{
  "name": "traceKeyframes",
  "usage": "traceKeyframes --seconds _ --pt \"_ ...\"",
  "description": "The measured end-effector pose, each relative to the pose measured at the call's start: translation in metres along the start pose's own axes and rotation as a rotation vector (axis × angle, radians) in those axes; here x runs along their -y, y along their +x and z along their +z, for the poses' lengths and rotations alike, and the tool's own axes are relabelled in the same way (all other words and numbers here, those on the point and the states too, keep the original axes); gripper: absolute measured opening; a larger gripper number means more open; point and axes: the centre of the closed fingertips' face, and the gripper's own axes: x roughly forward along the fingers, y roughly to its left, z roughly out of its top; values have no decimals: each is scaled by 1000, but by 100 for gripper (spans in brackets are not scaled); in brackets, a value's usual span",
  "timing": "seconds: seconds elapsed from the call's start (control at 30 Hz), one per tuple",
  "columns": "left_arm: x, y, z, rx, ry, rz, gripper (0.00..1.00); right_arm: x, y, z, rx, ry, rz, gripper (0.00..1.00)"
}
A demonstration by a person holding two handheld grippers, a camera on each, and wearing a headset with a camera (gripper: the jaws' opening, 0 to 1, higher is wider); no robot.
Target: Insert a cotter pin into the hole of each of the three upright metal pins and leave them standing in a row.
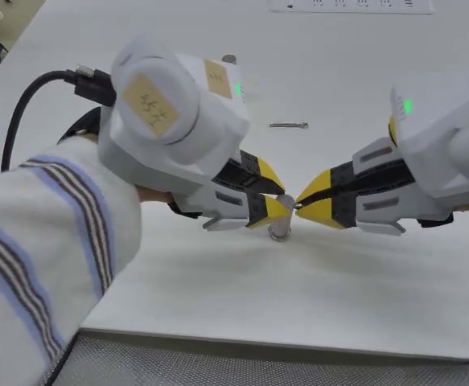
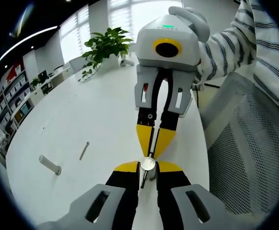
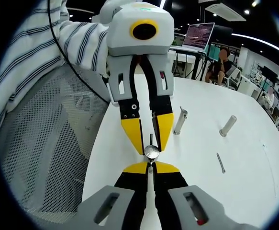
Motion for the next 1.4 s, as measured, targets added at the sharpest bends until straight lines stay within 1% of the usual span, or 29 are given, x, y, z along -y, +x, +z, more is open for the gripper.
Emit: traceKeyframes --seconds 0.13,0.2,0.27,0.3,0.33,0.37,0.5,0.53,0.6,0.67,0.7,0.73,0.77,0.8,0.87,0.93,0.97,1.0,1.07,1.13,1.2,1.4 --pt "0 0 1 4 12 2 9 0 -1 -1 0 3 0 0" --pt "0 -2 2 12 6 3 10 0 -2 -1 4 9 -13 1" --pt "2 -4 2 23 -4 -2 12 2 -3 -2 9 28 -33 5" --pt "3 -5 2 26 -10 -4 14 2 -4 -2 21 44 -36 8" --pt "4 -6 2 34 -20 -4 16 0 -3 1 53 78 -33 11" --pt "5 -7 1 43 -31 -4 20 0 -3 1 66 102 -34 13" --pt "11 -13 -3 72 -89 -10 30 -4 -1 -5 79 151 -40 19" --pt "14 -15 -4 90 -112 -16 33 -4 0 -6 83 162 -42 22" --pt "19 -20 -7 111 -146 -29 41 -6 3 -8 91 187 -45 26" --pt "24 -24 -9 142 -163 -34 44 -8 7 -11 94 199 -43 30" --pt "26 -25 -10 155 -182 -35 46 -9 9 -12 104 194 -42 30" --pt "27 -26 -11 165 -203 -34 49 -8 10 -8 138 164 -43 29" --pt "29 -26 -15 166 -222 -35 55 -9 11 -6 158 177 -48 28" --pt "31 -27 -17 164 -227 -35 60 -9 13 -5 167 193 -42 28" --pt "32 -28 -21 163 -228 -21 68 -7 17 -7 173 204 -36 30" --pt "33 -31 -23 171 -251 -8 71 -7 20 -8 164 217 -34 31" --pt "34 -32 -23 183 -264 -4 74 -7 21 -9 162 220 -33 31" --pt "33 -33 -22 206 -295 12 77 -6 22 -9 164 229 -30 30" --pt "35 -34 -20 241 -333 21 85 -6 24 -9 173 243 -27 30" --pt "35 -35 -20 249 -348 37 92 -5 26 -9 176 253 -26 30" --pt "33 -36 -21 259 -367 64 99 -5 27 -10 174 259 -25 30" --pt "31 -40 -23 288 -434 115 99 -7 32 -10 180 266 -13 28"
